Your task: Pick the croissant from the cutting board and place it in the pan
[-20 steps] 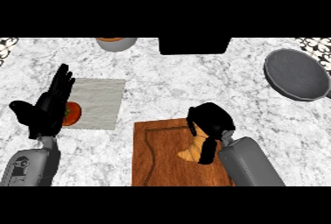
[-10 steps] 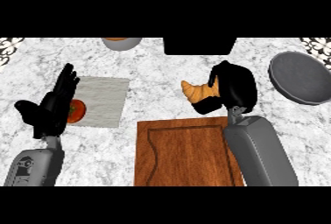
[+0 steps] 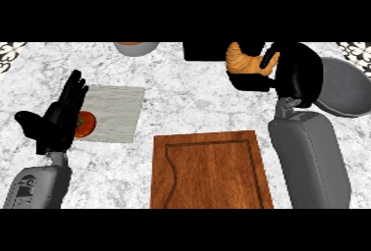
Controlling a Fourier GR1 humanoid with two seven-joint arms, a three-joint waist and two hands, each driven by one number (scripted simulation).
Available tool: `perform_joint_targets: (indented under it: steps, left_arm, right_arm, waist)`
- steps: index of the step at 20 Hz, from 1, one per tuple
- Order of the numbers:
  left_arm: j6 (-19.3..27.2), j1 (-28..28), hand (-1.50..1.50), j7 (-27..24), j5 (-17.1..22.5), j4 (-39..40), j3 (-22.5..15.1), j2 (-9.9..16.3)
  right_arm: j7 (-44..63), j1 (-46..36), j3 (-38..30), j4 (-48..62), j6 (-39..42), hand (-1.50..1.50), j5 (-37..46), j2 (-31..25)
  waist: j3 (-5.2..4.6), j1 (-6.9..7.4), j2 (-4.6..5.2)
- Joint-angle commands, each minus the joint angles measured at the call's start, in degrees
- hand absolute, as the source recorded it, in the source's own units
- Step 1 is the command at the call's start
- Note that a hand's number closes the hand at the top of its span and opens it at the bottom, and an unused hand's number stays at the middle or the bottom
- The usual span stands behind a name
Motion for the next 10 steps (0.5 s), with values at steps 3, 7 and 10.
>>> perform_joint_targets:
  steps: [3,7,10]
  left_arm:
    - [-0.3,1.5,0.0,-2.4,0.4,0.3,0.3,-0.6]
    - [0.9,-0.2,0.0,-1.2,-1.2,0.5,0.8,0.4]
    - [-0.6,-1.2,0.0,-0.6,0.2,1.6,0.8,0.3]
  right_arm:
    - [-6.5,-2.1,-12.7,4.0,-7.1,1.5,-9.6,-5.9]
    - [-14.3,2.2,-16.8,9.3,-7.8,1.5,-12.3,-13.6]
    - [-20.2,-3.1,-22.2,21.7,-10.9,1.5,-14.8,-19.9]
  waist:
    - [0.01,0.15,0.14]
    - [0.01,-0.19,0.08]
    - [0.02,0.42,0.36]
